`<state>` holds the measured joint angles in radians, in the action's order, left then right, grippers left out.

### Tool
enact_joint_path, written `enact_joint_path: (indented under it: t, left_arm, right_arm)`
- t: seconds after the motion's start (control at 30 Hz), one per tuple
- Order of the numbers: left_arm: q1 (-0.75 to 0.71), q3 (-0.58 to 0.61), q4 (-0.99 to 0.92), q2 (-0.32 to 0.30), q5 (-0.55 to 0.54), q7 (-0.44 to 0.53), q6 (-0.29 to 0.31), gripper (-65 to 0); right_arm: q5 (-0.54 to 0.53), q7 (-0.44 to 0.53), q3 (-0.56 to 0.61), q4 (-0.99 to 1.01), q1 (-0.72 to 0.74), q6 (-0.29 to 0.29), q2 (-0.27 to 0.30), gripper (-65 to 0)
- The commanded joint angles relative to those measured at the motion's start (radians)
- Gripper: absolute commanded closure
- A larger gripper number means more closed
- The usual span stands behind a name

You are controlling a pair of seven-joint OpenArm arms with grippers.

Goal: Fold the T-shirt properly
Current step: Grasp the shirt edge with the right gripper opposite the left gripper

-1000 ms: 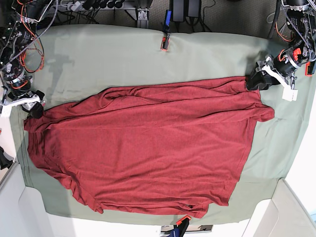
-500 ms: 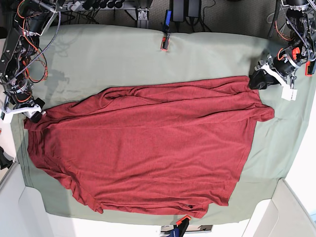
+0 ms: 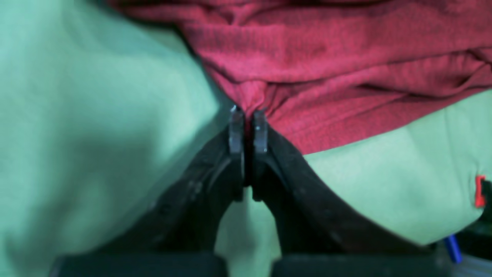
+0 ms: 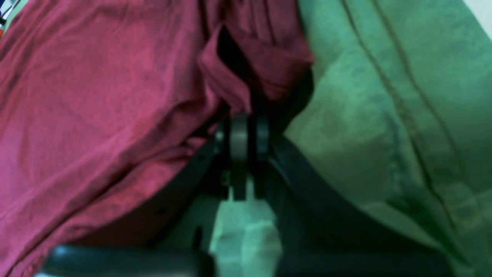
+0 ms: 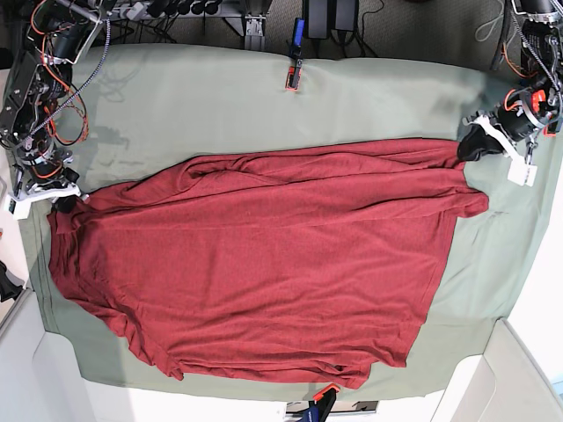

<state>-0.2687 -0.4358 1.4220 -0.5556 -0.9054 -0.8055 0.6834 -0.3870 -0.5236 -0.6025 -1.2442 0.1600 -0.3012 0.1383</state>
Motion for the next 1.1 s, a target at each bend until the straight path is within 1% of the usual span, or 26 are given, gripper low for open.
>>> enact_joint_path:
  t: [0.0,0.07,0.2,0.27,0.4,0.53,0.7,0.8,0.9,1.0,1.07]
  left_arm:
    - [0.005,-0.019,0.035,-0.032,-0.029,0.012,0.015,0.0]
    - [0.005,-0.035,0.078,-0.045,-0.048,0.013,0.015,0.0]
    - [0.006,-0.046,0.145,-0.075,-0.045,0.017,0.015,0.0]
    - [0.014,-0.046,0.147,-0.085,-0.04,0.016,0.015,0.0]
    - [0.059,-0.046,0.143,-0.107,0.019,0.019,0.015,0.0]
    - [0.089,-0.046,0.119,-0.143,0.018,0.024,0.015,0.0]
    - [0.089,-0.035,0.117,-0.148,0.019,0.049,0.015,0.0]
    - [0.097,0.003,0.117,-0.148,0.067,0.106,0.015,0.0]
    - [0.134,0.066,0.114,-0.148,0.131,0.137,0.015,0.0]
    - [0.211,0.142,0.081,-0.148,0.175,0.15,0.015,0.0]
    - [0.28,0.198,0.021,-0.148,0.204,0.159,0.015,0.0]
  right_arm:
    - [-0.032,0.019,-0.016,-0.018,0.014,-0.021,0.016,0.0]
    - [-0.056,0.019,-0.038,-0.018,0.014,-0.029,0.016,0.0]
    - [-0.066,0.02,-0.058,-0.018,0.015,-0.038,0.019,0.0]
    - [-0.066,0.025,-0.058,-0.018,0.017,-0.037,0.027,0.0]
    - [-0.065,0.026,-0.058,-0.018,0.055,-0.036,0.057,0.0]
    - [-0.065,-0.019,-0.058,-0.015,0.101,-0.042,0.086,0.0]
    - [-0.065,-0.03,-0.051,-0.006,0.116,-0.043,0.094,0.0]
    - [-0.064,-0.03,-0.034,-0.006,0.116,-0.043,0.094,0.0]
    - [-0.035,-0.025,-0.018,-0.006,0.116,-0.043,0.094,0.0]
    - [-0.031,-0.023,-0.013,-0.006,0.116,-0.043,0.094,0.0]
    - [-0.026,-0.023,-0.01,-0.006,0.116,-0.043,0.094,0.0]
